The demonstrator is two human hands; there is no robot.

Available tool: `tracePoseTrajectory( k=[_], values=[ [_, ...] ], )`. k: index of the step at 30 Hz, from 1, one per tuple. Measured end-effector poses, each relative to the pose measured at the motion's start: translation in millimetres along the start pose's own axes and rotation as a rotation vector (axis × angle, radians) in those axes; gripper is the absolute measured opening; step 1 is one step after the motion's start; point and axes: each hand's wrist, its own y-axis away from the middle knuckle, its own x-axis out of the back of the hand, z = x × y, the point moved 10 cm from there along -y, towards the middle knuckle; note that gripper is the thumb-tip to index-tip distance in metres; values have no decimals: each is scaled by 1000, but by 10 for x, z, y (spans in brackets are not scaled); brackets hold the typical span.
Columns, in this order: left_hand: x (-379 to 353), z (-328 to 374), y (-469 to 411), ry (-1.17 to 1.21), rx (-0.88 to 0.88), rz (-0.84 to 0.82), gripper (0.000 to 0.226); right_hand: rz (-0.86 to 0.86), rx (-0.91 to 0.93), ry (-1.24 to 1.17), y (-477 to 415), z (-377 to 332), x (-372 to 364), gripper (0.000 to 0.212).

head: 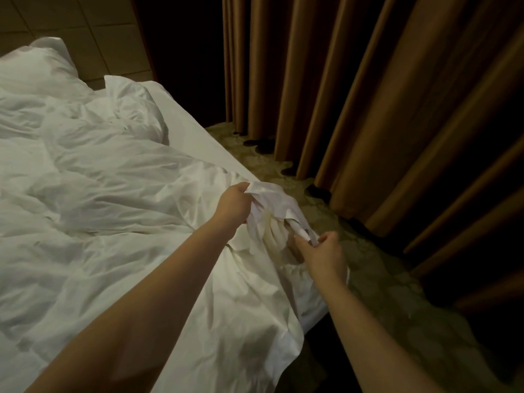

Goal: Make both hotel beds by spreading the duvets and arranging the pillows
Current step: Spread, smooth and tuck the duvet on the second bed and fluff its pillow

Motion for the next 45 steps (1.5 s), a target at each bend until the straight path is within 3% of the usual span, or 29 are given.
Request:
tracePoseTrajectory(
  k=[7, 13, 16, 18, 20, 22, 23, 25, 27, 33, 35, 39, 45],
  values=[
    [-214, 82, 69, -70, -48, -37, 30, -11, -70, -320, -65, 81, -78, 14],
    [-254, 145, 90, -135, -67, -24, 26, -155, -262, -358, -98, 214, -349, 45],
    [-329, 171, 91, -144, -94, -45, 24, -115, -281, -514, -111, -7, -229, 37],
    [-525, 212, 140, -232, -152, -146, 26, -86, -224, -789, -199, -398, 58, 18],
    [-771, 268, 195, -490, -267, -227, 63, -66, -61, -961, -244, -920, 522, 14],
    [-889, 326, 195, -654, -324, -146, 94, -50, 121, -963, -190, -1369, 963, 20],
    [-879, 398, 171, -653, -326, -63, 88, -40, 184, -934, -160, -1506, 1128, 20],
    [-830, 568, 93, -585, -336, 90, 50, -11, 236, -905, -135, -1581, 1364, 20],
    [-843, 763, 56, -457, -355, 144, 29, 36, 191, -957, -195, -1396, 1528, 25],
    [-1128, 2006, 98, -108, -641, 146, 30, 240, -58, -1085, -512, -433, 2002, 34],
    [-1423, 2039, -9, -192, -591, 51, 36, 258, -108, -1036, -620, -198, 2034, 37],
    [-1959, 1483, -181, -451, -469, -170, 39, 124, -282, -1055, -798, 260, 1635, 37],
    [-1974, 913, -431, -624, -403, -248, 39, 53, -391, -1178, -851, 462, 1173, 31]
  ],
)
